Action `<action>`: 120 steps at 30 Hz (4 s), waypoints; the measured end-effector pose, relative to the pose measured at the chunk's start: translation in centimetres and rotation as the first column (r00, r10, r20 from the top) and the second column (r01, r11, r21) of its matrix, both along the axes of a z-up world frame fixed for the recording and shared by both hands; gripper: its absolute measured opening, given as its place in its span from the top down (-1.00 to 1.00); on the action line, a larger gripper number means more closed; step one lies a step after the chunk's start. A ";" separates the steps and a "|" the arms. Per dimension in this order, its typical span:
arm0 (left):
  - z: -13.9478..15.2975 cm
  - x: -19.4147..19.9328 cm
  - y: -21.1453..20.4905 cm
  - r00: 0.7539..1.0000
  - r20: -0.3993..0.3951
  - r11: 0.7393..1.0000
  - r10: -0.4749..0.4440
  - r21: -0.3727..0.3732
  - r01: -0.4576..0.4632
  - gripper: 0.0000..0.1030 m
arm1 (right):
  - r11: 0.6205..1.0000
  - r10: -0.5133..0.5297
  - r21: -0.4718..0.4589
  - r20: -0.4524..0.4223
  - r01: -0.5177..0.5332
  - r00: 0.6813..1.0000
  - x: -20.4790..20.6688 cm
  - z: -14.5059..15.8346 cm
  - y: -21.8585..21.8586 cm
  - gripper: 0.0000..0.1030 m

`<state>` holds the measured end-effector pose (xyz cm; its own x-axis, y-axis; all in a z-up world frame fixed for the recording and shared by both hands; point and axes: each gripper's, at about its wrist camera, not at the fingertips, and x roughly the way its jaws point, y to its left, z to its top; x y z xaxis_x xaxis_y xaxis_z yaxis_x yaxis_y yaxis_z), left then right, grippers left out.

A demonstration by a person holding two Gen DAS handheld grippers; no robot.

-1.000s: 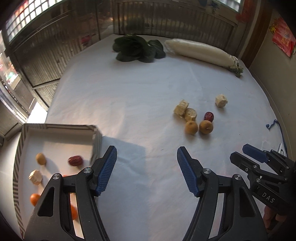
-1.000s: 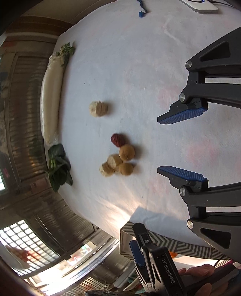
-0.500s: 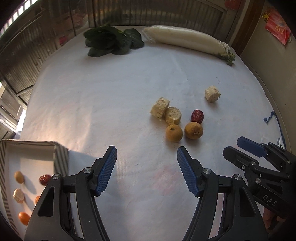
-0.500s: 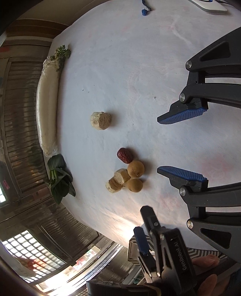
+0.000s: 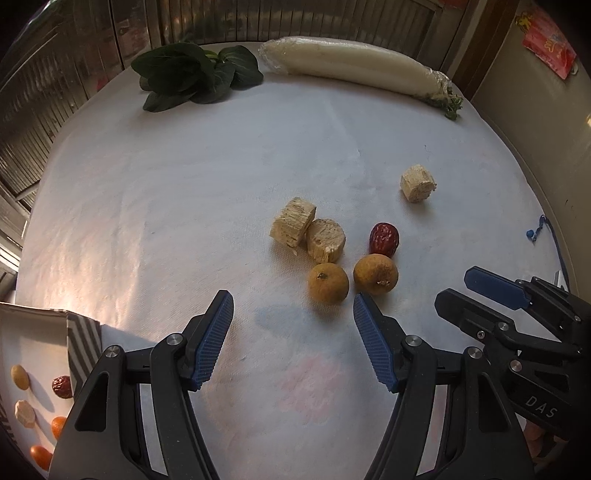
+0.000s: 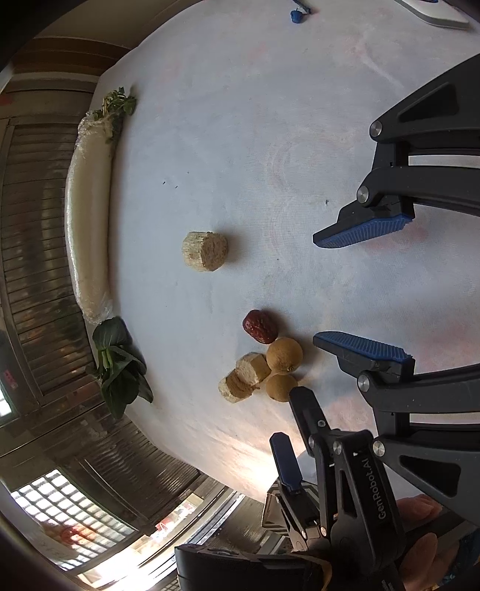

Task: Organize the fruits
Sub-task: 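Move both tools back toward the remaining fruit, then grasp a longan with the left tool while the right tool grasps another longan, then carry both longans into the tray and release them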

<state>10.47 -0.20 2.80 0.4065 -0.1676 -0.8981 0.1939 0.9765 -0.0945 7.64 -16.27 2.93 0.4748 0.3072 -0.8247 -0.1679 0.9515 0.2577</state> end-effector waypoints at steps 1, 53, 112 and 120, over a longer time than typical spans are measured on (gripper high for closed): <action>-0.1 0.1 0.0 1.000 -0.001 1.000 0.000 0.000 0.000 -0.32 | 1.000 0.002 0.000 0.001 -0.002 1.000 0.0 0.0 0.0 0.12; 2.6 -3.9 3.8 0.994 0.073 0.993 0.082 0.075 -0.087 0.54 | 0.991 0.137 -0.016 0.045 -0.136 0.990 -1.5 2.1 4.1 0.48; 1.9 -20.7 25.2 0.846 0.010 0.842 0.533 0.093 -0.531 0.55 | 0.726 0.687 -0.034 0.011 -0.687 0.726 -13.5 2.7 27.6 0.48; 0.5 -19.7 25.3 0.841 -0.010 0.836 0.540 0.114 -0.536 0.55 | 0.685 0.725 -0.062 -0.044 -0.726 0.688 -13.2 0.6 30.0 0.48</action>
<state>-9.20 25.05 3.30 0.3694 0.1609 -0.9152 -0.3669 0.9302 0.0154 -5.52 13.72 3.57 0.1161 0.4930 -0.8622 -0.8099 0.5495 0.2051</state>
